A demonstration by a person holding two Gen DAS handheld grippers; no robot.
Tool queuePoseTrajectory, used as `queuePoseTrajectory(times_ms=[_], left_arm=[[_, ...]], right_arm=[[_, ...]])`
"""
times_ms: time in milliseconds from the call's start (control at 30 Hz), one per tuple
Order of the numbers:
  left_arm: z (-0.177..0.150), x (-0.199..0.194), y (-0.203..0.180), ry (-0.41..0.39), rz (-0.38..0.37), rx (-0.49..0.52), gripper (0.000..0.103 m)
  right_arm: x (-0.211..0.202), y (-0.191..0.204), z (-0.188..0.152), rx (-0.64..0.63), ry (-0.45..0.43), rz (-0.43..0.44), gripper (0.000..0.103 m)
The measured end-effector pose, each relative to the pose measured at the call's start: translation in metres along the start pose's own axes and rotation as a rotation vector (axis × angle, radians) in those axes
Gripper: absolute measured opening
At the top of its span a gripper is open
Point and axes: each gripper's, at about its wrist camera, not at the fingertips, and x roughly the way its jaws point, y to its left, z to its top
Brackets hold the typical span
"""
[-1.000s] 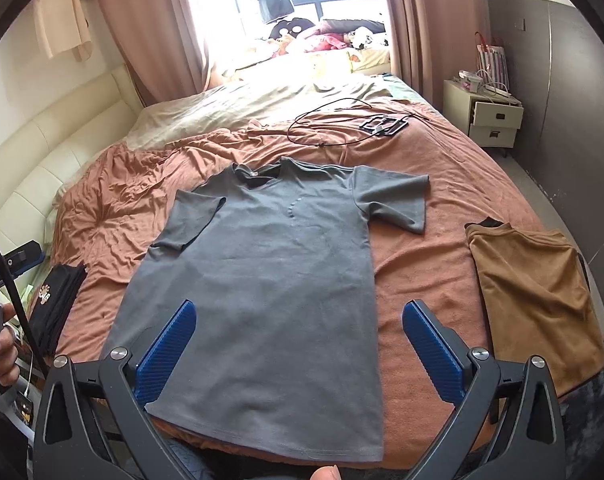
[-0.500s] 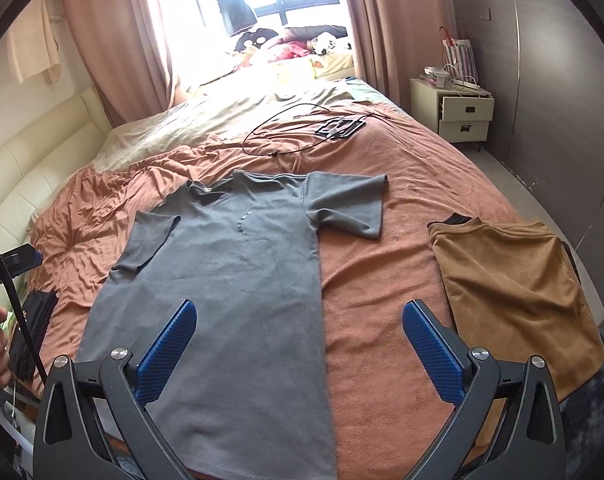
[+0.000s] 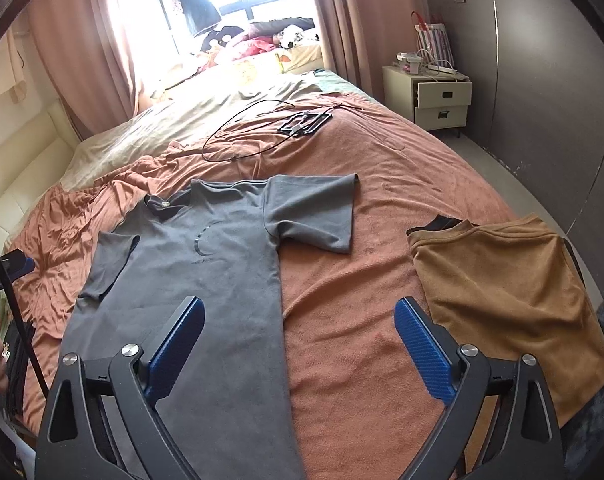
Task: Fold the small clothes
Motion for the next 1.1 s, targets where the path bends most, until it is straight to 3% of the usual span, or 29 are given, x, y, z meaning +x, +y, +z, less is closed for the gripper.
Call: queuePoseTrajectory(times_ms=[200,400,567,800,967,1100], left_arm=[[0.017,0.042,-0.001,0.050,-0.026,0.017,0.087],[0.030,0.087,-0.002,0.108,-0.038,0.072,0.071],[0.039,0.123,0.006,0.144,-0.038,0.081,0.059],[0.054,0.173,0.018,0.174,-0.008,0.084,0.053],[0.061,0.207,0.025,0.180,-0.015,0.060,0.038],[0.058,0.237,0.027,0.200,-0.024,0.064,0.035]], right_arm=[[0.029,-0.009,0.024,0.048,0.030,0.013,0.084],[0.078,-0.024,0.048,0.112,0.082,0.040,0.068],[0.121,-0.030,0.069,0.135,0.116,0.046,0.066],[0.176,-0.036,0.086,0.158,0.158,0.065,0.053],[0.216,-0.051,0.094,0.177,0.170,0.029,0.044],[0.246,-0.066,0.098,0.221,0.183,0.058,0.036]])
